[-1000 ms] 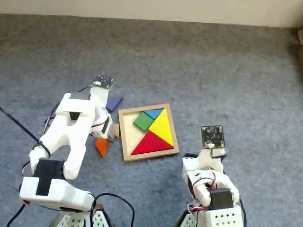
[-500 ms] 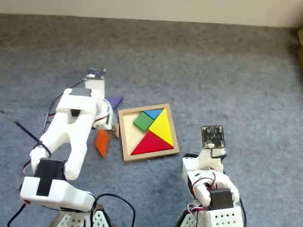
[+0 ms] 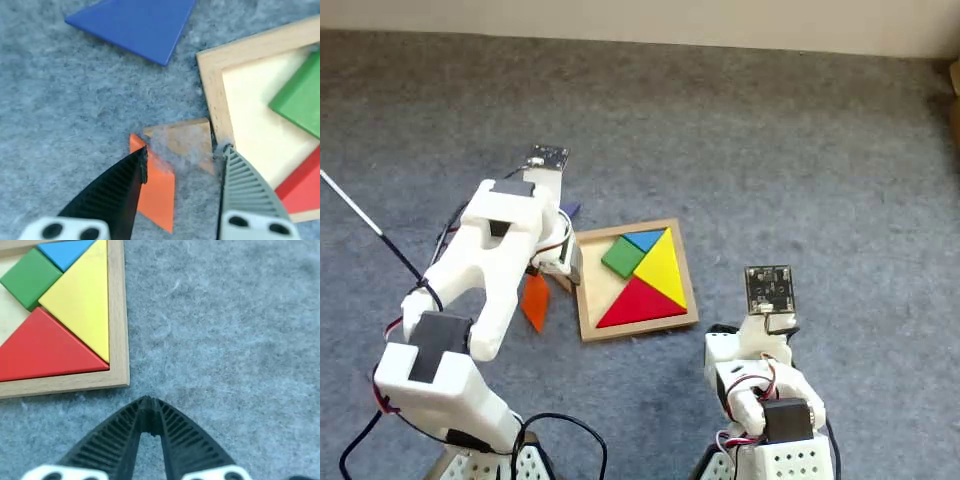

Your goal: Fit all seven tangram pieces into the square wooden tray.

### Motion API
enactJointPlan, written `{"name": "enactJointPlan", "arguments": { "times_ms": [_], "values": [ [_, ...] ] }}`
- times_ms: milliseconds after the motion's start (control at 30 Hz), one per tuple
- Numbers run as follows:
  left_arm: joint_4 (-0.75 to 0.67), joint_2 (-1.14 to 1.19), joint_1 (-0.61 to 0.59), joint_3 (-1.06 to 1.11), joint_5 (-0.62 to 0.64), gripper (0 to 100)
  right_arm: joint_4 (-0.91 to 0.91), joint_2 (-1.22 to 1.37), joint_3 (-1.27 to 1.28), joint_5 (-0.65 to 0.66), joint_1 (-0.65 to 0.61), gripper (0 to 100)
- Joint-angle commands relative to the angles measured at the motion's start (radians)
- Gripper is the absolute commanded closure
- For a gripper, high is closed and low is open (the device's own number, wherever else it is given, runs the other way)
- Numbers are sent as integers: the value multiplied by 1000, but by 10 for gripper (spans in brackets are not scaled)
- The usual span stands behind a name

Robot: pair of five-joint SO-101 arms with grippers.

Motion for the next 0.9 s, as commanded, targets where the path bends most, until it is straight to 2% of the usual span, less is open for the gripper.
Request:
{"name": "enactJointPlan", "arguments": {
  "times_ms": [0,333,667,800,867],
  "values": [
    [3,22,-79,-39,6,764,4,-16,88,-3,12,995],
    [5,18,-131,-39,-48,765,4,-16,88,-3,12,995],
    [5,15,-139,-50,-51,765,4,-16,88,-3,12,995],
    [5,15,-133,-50,-41,765,4,-16,88,-3,12,995],
    [0,15,-133,-50,12,765,4,-16,88,-3,12,995]
  ]
}}
